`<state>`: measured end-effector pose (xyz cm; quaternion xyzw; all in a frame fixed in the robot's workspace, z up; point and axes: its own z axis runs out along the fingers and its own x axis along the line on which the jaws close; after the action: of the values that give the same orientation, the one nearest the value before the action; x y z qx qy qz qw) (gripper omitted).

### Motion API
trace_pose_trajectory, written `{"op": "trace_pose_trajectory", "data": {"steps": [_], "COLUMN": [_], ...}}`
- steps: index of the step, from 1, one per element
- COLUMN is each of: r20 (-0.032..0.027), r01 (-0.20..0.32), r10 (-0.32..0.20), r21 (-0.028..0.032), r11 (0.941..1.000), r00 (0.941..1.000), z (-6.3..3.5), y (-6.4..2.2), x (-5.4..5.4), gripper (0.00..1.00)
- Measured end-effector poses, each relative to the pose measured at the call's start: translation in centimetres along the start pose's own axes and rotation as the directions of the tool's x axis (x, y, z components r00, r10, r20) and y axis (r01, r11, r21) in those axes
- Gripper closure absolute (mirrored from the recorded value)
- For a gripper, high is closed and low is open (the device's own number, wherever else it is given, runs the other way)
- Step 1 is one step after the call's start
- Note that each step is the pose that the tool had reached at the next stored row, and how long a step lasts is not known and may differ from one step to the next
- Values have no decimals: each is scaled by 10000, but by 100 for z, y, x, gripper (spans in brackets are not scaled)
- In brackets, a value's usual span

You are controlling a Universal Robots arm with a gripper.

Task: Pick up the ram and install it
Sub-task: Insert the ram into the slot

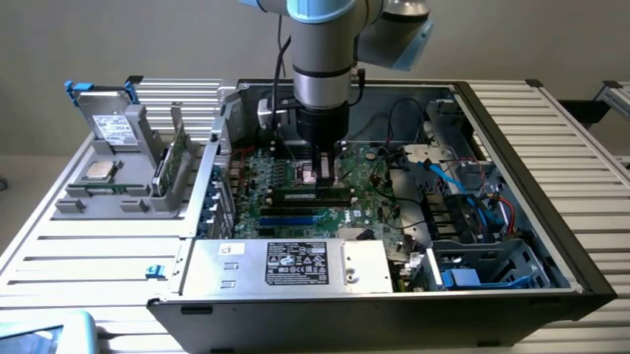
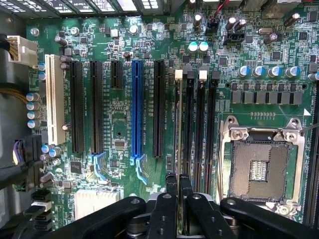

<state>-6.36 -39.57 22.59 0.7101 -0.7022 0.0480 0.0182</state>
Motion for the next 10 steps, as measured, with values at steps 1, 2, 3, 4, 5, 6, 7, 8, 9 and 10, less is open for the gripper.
{"op": "trace_pose_trajectory", "data": {"steps": [1, 2, 3, 4, 5, 6, 7, 8, 9, 10], "r20": [-1, 0, 0, -1, -2, -2, -2, 0, 0, 0], "r01": [-1, -1, -1, -1, -1, -1, -1, -1, -1, -1], "r10": [1, 1, 1, 1, 1, 1, 1, 1, 1, 1], "r21": [-1, -1, -1, -1, -1, -2, -2, 0, 0, 0], "r11": [10000, 10000, 10000, 10000, 10000, 10000, 10000, 10000, 10000, 10000], "r00": [10000, 10000, 10000, 10000, 10000, 10000, 10000, 10000, 10000, 10000], "z": [4, 8, 12, 15, 15, 15, 16, 17, 17, 17], "y": [0, 1, 1, 1, 1, 1, 1, 1, 1, 1], "x": [0, -1, -1, -1, -1, -1, -1, -2, -2, -2], "gripper": [86, 86, 86, 86, 86, 86, 86, 86, 86, 86]}}
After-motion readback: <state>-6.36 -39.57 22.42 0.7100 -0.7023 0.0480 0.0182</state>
